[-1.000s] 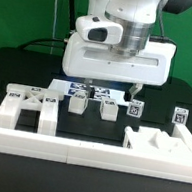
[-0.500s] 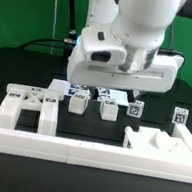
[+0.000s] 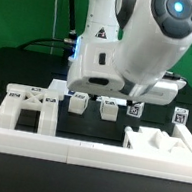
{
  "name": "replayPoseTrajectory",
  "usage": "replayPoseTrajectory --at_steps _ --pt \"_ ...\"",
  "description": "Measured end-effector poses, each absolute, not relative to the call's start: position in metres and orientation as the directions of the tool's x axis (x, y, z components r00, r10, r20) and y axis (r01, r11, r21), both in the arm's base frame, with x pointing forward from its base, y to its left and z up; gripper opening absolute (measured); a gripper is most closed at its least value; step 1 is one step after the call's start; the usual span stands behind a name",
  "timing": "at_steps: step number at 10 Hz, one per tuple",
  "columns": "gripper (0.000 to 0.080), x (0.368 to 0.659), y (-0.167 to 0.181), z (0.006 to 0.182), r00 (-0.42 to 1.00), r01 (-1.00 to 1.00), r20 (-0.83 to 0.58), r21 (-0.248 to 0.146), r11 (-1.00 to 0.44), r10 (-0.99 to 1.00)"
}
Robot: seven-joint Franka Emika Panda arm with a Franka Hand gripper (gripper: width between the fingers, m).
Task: Assemble chair
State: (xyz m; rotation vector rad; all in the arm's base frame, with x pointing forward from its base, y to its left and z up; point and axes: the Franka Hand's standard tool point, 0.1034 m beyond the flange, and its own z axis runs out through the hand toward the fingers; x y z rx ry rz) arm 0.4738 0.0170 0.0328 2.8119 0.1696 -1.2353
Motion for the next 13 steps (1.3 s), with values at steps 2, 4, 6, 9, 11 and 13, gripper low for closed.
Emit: replayPoseTrajectory --at_steps 2,4,6,9,11,13 --pt "0.0649 0.474 0.018 0.031 0.674 0.124 -0.735 0.014 -0.992 0.074" --pt "0.0649 0.471 0.018 0.024 0.674 0.126 -0.735 0.013 -0.992 0.076" --pt "0.0649 0.461 0.017 0.016 0.665 0.126 -0.743 0.012 -0.992 0.075" --pt "0.0649 0.454 0.016 0.010 0.662 0.126 -0.746 0.012 -0.992 0.075" --pt "0.0546 0.451 0.017 0.008 0.659 0.128 -0.748 0.010 -0.992 0.077" --pt "0.0397 0.450 0.018 0.008 0.658 0.128 -0.749 0.010 -0.992 0.078"
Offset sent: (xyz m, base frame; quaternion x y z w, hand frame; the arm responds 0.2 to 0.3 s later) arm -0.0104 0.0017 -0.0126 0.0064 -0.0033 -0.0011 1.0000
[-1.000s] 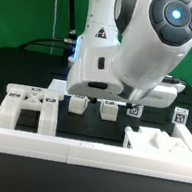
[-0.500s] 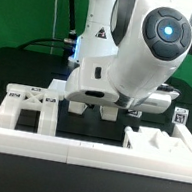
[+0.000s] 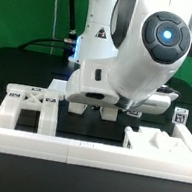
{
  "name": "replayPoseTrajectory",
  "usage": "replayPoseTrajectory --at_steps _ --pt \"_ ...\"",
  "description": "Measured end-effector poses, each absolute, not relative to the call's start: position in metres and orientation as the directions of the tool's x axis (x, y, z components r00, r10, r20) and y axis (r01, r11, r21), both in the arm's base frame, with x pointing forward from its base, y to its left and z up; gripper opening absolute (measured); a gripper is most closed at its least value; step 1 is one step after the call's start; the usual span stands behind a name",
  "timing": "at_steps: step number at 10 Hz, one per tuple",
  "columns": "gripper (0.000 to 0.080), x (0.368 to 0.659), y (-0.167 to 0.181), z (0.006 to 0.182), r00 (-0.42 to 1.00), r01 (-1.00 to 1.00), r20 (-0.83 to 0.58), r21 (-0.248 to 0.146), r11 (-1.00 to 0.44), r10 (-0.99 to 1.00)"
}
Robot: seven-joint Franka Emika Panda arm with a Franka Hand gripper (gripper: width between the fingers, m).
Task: Assemble chair
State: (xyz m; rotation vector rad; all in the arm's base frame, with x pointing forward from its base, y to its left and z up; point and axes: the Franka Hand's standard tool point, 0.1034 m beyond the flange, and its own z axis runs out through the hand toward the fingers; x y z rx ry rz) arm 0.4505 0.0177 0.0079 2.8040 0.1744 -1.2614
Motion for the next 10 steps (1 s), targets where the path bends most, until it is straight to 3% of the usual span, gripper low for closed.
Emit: replayPoseTrajectory --at_steps 1,5,10 --pt "0.0292 0.451 0.018 0.008 0.658 0.129 -0.749 0.010 -0.992 0.078" --pt "0.0292 0.457 0.020 0.013 0.667 0.132 -0.741 0.009 -0.991 0.082" --pt "0.0292 0.503 0.027 0.072 0.696 0.137 -0.712 -0.003 -0.991 0.098"
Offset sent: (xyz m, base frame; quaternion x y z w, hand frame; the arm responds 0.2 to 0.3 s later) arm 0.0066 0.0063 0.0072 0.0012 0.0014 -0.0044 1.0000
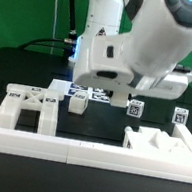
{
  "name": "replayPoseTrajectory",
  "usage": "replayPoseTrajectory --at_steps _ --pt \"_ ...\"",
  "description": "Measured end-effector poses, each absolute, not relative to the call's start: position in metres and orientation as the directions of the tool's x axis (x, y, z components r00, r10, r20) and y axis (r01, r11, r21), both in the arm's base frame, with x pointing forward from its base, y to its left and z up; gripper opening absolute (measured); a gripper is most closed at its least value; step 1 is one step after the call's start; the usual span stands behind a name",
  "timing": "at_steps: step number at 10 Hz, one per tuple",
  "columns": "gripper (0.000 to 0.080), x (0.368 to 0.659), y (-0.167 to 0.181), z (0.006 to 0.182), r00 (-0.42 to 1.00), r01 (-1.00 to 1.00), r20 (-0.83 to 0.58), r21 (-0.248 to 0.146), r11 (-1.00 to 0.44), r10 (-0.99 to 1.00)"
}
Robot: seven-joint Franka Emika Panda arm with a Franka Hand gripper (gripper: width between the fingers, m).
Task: Assemble chair
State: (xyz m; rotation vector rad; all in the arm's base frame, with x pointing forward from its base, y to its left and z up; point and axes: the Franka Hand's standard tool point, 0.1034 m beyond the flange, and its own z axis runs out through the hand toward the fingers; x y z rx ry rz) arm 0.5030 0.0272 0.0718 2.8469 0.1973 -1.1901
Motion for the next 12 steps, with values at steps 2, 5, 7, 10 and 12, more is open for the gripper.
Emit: replayPoseTrajectory --at_steps 2,5,7,10,12 --pt "0.0292 0.508 0.027 0.066 0.729 0.139 -0.676 -0.001 -0.990 0.103" --pt "0.0292 0.525 0.029 0.066 0.829 0.145 -0.547 0.005 -0.989 0.119" --pt "0.0292 0.541 0.037 0.095 0.872 0.152 -0.471 0.005 -0.988 0.132" --pt "0.0292 0.557 0.039 0.100 0.954 0.158 -0.261 0.014 -0.987 0.149" --pt "0.0292 0.559 0.038 0.099 0.977 0.159 -0.147 0.021 -0.987 0.154"
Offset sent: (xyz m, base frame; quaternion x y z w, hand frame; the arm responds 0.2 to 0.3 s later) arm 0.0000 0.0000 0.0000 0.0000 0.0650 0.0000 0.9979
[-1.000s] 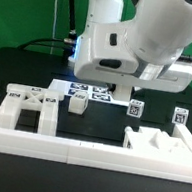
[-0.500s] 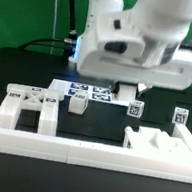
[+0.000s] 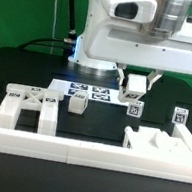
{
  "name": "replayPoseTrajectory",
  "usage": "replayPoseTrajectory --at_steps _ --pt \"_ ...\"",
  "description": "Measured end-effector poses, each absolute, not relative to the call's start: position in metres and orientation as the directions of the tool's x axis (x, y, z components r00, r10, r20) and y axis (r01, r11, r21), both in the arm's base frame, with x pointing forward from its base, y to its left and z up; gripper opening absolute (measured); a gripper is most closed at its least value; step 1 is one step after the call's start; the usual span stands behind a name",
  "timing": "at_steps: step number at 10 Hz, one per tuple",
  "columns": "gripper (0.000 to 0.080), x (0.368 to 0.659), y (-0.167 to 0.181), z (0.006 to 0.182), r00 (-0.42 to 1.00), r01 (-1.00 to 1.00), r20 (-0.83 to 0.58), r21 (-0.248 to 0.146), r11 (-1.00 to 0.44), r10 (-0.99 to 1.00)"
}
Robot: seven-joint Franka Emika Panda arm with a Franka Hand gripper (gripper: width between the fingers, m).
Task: Assemble chair
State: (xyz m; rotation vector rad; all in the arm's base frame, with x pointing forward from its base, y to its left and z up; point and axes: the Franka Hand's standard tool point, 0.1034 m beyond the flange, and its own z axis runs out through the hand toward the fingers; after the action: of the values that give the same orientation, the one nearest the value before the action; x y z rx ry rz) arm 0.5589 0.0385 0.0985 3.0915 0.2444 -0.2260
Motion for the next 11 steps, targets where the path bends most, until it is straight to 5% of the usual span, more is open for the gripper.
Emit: replayPoseTrajectory --at_steps 5,8,11 --pt "0.0292 0.593 0.060 0.126 0.967 0.177 0.181 0.034 -0.984 0.180" --pt "0.0292 0.594 0.058 0.123 0.918 0.184 0.348 0.052 -0.981 0.191" --pt "0.0292 0.591 0.079 0.118 0.921 0.198 0.336 0.034 -0.980 0.198"
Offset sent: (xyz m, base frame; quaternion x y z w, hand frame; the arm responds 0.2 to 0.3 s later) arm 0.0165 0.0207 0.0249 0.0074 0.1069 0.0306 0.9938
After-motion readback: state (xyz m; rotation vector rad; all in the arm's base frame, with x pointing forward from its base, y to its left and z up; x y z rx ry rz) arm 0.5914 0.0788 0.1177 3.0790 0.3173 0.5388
